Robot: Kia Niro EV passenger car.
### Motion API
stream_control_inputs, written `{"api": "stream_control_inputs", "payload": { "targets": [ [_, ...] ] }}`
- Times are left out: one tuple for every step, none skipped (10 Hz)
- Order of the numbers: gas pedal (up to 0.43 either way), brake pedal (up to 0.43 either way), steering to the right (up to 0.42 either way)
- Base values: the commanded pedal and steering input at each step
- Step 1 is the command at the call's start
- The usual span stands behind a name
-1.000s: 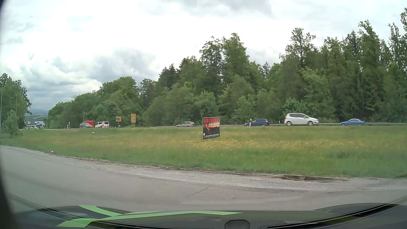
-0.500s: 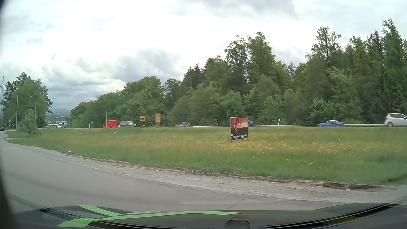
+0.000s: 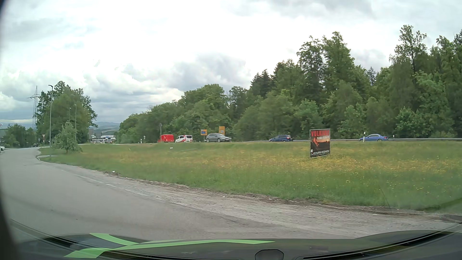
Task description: Follow the waypoints while adhering to traffic rules and regulations
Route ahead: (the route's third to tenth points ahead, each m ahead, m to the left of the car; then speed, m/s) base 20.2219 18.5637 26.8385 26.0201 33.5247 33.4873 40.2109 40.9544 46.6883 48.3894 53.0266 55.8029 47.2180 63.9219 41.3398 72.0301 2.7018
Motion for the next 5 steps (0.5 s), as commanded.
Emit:
{"api": "stream_control_inputs", "payload": {
  "targets": [
    [0.0,0.0,-0.567],
    [0.0,0.0,-0.571],
    [0.0,0.0,-0.574],
    [0.0,0.0,-0.573],
    [0.0,0.0,-0.568]
  ]
}}
